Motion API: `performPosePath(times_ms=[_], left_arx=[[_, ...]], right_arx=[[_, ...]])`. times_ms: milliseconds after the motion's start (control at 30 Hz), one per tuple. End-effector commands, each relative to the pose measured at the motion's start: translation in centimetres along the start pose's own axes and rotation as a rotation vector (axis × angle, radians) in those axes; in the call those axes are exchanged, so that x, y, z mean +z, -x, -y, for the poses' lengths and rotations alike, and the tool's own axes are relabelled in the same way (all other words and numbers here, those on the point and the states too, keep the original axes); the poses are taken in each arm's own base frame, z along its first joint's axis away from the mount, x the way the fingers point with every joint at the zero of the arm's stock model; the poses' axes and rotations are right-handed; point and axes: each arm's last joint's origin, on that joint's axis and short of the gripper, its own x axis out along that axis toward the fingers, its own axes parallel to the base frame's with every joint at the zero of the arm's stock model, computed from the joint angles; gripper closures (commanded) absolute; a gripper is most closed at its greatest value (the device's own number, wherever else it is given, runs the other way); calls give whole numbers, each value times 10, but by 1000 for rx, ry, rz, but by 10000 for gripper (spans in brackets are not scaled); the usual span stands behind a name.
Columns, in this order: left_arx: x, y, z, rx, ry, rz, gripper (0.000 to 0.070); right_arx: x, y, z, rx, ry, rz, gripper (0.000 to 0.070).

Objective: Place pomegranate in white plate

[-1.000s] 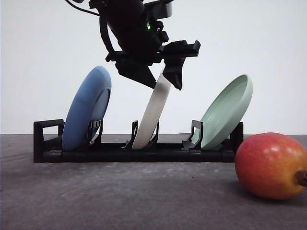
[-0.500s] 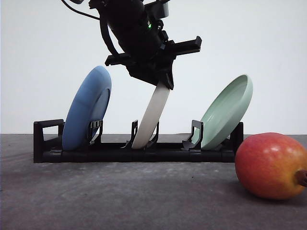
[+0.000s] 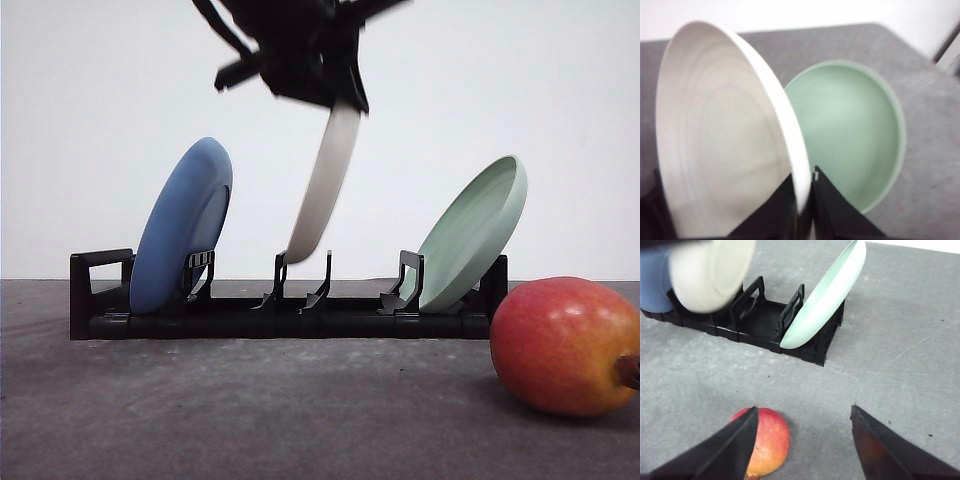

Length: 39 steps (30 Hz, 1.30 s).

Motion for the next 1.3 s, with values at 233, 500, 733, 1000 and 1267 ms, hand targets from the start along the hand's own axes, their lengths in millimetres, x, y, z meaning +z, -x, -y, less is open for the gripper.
performPosePath(times_ms=[233,500,733,1000,1267], left_arx=[[23,33,13,-224,112,48,690],[-5,65,11,-338,172,155,690],[-41,91,-1,-410,205,268,691],[-81,102,-6,-418,33,187,690],[-109,101,18,-503,-444,84,690]], right_arx=[[5,3,-1,4,3,24,323],[5,3,-1,4,2,24,323],[5,3,-1,4,2,21,323],[5,3,-1,4,1,19,323],[2,3,-1,3,-3,-4,324]])
